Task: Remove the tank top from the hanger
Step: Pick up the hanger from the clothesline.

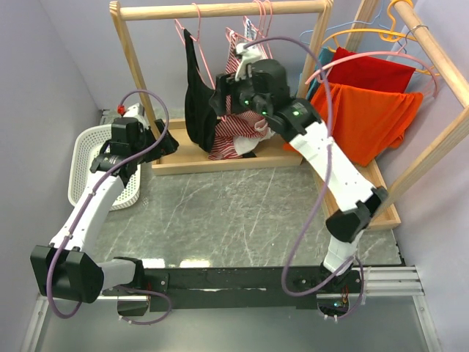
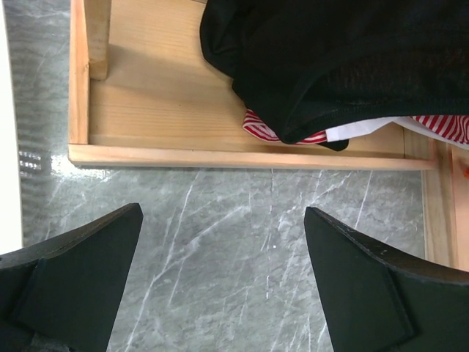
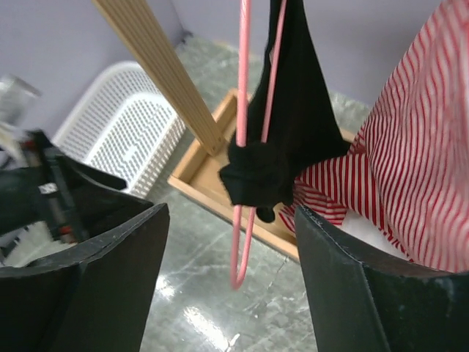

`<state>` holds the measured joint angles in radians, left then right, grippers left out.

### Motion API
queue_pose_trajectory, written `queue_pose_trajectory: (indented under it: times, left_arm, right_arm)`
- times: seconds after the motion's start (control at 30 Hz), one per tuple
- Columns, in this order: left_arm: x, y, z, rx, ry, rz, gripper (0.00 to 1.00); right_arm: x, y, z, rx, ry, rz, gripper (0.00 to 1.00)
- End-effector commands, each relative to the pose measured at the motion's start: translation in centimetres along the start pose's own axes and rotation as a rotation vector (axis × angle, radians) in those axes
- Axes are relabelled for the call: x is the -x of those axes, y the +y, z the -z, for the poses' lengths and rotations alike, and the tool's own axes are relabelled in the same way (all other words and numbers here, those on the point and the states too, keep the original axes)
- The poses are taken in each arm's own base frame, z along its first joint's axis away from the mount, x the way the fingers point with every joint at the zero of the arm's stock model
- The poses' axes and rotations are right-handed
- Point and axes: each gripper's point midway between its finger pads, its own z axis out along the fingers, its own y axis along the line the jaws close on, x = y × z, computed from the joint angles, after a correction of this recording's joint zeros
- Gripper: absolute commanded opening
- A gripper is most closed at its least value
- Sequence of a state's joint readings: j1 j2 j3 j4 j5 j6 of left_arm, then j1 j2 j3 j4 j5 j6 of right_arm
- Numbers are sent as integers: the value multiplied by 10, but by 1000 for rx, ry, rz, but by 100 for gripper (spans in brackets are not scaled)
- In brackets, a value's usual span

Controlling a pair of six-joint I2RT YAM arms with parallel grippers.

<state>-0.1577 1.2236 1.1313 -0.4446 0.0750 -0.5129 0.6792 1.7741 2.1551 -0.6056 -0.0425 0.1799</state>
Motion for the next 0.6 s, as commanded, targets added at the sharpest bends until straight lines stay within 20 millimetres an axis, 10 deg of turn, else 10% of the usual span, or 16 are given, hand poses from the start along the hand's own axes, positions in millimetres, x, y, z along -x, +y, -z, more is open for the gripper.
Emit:
queue_pose_trajectory:
  times: [0.0, 0.17, 0.57]
  left_arm:
    - [-1, -7, -4, -50, -2, -15, 100]
    - [-3, -10, -5, -67, 6, -16, 100]
    - [-9, -11, -8, -84, 23, -18, 99]
  right_arm:
    - [15, 4, -10, 23, -52, 43, 75]
    - [15, 3, -25, 25, -58, 38, 61]
    - [28, -3, -39, -13, -94, 60, 67]
